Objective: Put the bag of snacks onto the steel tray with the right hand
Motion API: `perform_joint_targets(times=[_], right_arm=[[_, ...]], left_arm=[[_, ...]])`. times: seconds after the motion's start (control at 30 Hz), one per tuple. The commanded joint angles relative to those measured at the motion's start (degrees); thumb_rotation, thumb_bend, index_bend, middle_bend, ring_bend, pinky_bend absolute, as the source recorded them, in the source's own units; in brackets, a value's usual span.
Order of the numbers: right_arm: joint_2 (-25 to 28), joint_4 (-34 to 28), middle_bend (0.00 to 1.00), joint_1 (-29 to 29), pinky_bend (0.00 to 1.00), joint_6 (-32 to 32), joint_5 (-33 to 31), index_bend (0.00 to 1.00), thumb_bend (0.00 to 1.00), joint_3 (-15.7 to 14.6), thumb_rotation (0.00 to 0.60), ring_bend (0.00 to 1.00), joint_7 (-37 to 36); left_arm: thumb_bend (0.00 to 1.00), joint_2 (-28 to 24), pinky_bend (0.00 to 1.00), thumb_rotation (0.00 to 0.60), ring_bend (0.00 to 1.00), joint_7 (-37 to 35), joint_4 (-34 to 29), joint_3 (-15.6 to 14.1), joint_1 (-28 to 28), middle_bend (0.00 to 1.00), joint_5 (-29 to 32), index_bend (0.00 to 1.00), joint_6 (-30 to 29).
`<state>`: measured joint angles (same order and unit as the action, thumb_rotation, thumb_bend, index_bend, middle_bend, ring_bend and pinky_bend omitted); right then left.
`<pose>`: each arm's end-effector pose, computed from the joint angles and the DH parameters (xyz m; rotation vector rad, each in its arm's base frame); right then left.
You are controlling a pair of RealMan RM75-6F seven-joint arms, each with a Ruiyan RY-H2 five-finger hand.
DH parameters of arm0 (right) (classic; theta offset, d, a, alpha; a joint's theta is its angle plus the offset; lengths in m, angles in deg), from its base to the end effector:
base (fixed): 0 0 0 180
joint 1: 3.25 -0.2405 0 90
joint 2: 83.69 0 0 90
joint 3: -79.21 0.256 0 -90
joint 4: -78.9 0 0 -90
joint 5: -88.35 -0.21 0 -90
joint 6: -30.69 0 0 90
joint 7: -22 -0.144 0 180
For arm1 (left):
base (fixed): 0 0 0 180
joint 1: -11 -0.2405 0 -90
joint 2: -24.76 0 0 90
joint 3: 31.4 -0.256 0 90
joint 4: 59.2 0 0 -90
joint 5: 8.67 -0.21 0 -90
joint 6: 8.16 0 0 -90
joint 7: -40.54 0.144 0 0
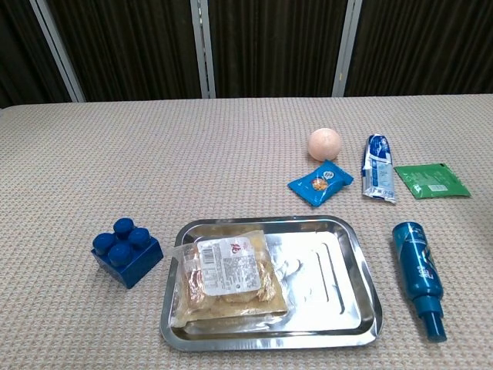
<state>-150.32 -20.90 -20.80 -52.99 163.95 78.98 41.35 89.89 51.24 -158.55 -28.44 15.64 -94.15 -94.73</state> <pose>-0.2663 -0.2286 0.1303 1.4902 -0.7830 0.7918 -0.2850 0.1780 0.1475 -1.3872 -0.8571 -0.8808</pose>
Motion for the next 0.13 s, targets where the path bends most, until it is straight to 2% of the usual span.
perform_joint_targets(times=[0.03, 0.13], right_arm=[[-0.1, 0.2, 0.00, 3.2, 0.00, -3.4, 0.6, 0.04, 0.05, -1.1, 0.600, 0.00, 0.0], [-0.5, 0.4, 0.00, 5.6, 0.00, -5.5, 0.9, 0.03, 0.05, -1.8, 0.600, 0.00, -1.2]], left_arm=[[0.28, -0.1, 0.00, 0.600, 0.00, 0.1, -0.2, -0.1, -0.3, 0.00, -0.1, 0.04, -0.4], [0.28, -0.3, 0.00, 0.600, 0.00, 0.2, -0.5, -0.6, -0.7, 0.00, -0.6, 0.04, -0.9]])
